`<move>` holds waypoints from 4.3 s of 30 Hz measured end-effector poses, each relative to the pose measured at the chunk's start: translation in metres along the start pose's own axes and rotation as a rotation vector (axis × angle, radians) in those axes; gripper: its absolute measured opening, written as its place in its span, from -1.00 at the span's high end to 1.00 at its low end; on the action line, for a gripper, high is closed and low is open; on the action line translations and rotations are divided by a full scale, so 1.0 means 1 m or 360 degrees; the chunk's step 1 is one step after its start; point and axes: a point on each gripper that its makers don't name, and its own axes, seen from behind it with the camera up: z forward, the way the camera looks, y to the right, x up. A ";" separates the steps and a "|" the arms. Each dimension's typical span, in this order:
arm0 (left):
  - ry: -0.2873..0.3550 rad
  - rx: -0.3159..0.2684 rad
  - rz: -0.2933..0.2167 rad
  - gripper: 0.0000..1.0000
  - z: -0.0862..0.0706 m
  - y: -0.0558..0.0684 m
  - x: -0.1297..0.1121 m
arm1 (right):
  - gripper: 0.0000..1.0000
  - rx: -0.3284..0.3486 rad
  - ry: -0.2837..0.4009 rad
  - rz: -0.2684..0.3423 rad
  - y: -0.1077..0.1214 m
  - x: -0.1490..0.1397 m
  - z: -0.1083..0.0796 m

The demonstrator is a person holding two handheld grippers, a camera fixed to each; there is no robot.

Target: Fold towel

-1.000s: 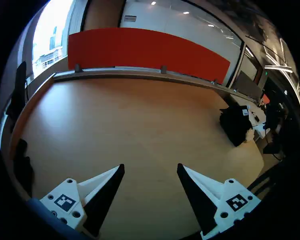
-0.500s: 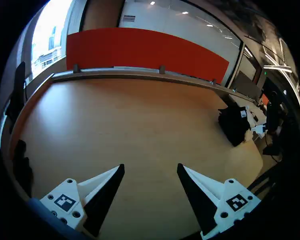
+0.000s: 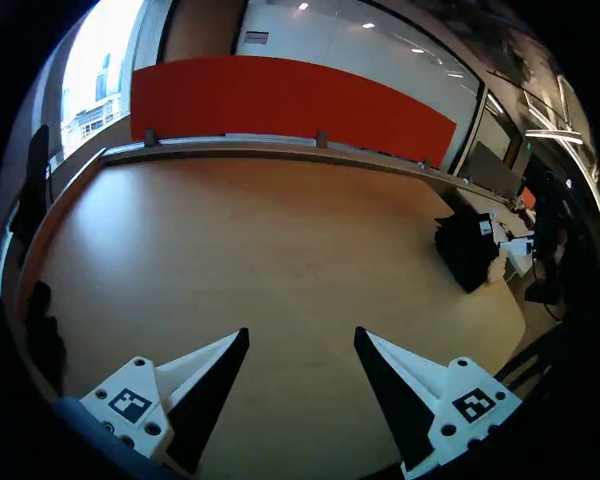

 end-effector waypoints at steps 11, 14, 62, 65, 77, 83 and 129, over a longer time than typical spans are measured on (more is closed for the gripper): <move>0.0005 0.0031 -0.0025 -0.95 -0.003 -0.007 -0.001 | -0.70 0.0097 0.0087 -0.0096 -0.030 0.047 0.013; 0.0005 0.0042 -0.0035 -0.95 -0.004 -0.010 -0.002 | -0.42 0.0119 0.0098 -0.0113 -0.037 0.056 0.017; -0.0052 0.0173 -0.0094 -0.95 -0.014 -0.024 -0.024 | 0.72 0.0228 -0.0093 -0.0142 -0.048 0.049 0.104; -0.0052 0.0176 -0.0097 -0.95 -0.014 -0.023 -0.025 | 0.72 0.0230 -0.0100 -0.0144 -0.049 0.046 0.105; -0.0035 0.0156 -0.0088 -0.95 -0.012 -0.019 -0.019 | 0.71 0.0252 0.0031 -0.0119 -0.051 0.068 0.078; -0.0024 0.0147 -0.0094 -0.95 -0.013 -0.020 -0.018 | 0.71 0.0243 0.0084 -0.0085 -0.048 0.073 0.062; 0.0122 0.0124 -0.0055 -0.96 -0.034 -0.032 0.010 | -0.98 0.0119 0.0588 0.0175 -0.056 0.092 -0.038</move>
